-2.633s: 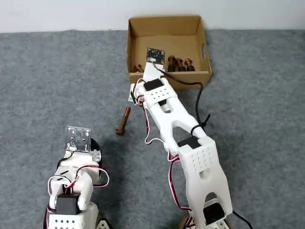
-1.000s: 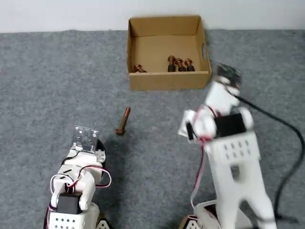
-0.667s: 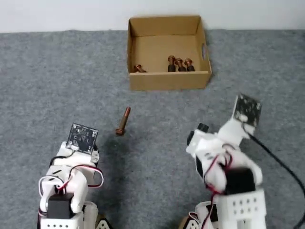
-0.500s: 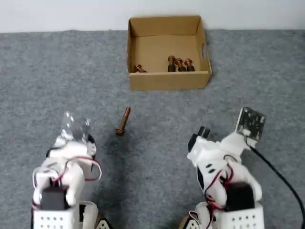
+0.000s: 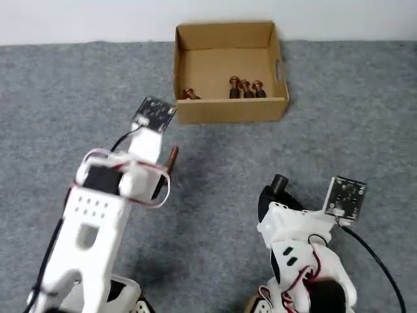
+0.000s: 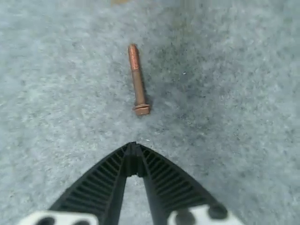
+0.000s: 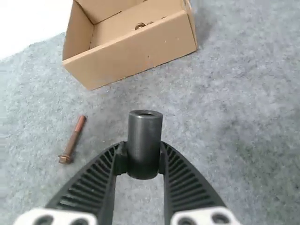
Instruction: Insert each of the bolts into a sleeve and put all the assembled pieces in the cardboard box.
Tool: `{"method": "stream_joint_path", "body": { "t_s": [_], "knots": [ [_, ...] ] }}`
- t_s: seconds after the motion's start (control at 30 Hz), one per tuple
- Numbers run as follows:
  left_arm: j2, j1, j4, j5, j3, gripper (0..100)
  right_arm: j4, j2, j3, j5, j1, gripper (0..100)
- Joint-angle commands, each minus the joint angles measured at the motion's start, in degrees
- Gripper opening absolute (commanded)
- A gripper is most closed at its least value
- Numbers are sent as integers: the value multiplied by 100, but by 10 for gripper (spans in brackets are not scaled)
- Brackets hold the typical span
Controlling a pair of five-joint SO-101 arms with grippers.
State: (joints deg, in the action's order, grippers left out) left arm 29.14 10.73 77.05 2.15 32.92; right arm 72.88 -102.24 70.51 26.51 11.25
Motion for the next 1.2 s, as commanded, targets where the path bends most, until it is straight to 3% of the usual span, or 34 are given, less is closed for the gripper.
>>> {"method": "stream_joint_path", "body": {
  "t_s": [0.0,0.2,0.63,0.8,1.03,1.17],
  "knots": [
    [-1055,70,264,-18,-954,19,13,-110,-26,-62,-40,8],
    [-3024,53,958,-9,-2633,141,13,-119,-26,-62,-40,8],
    [-6321,-149,2075,-9,-5991,144,-13,-119,62,-62,-31,8],
    [-6998,-457,2084,0,-6325,144,-13,-119,62,-62,-31,8],
    [-7921,-378,2171,-26,-6308,140,-31,-119,62,-53,-22,8],
    [-8290,-316,2207,-9,-6352,55,-31,-127,70,-44,-22,8]
  ]
}}
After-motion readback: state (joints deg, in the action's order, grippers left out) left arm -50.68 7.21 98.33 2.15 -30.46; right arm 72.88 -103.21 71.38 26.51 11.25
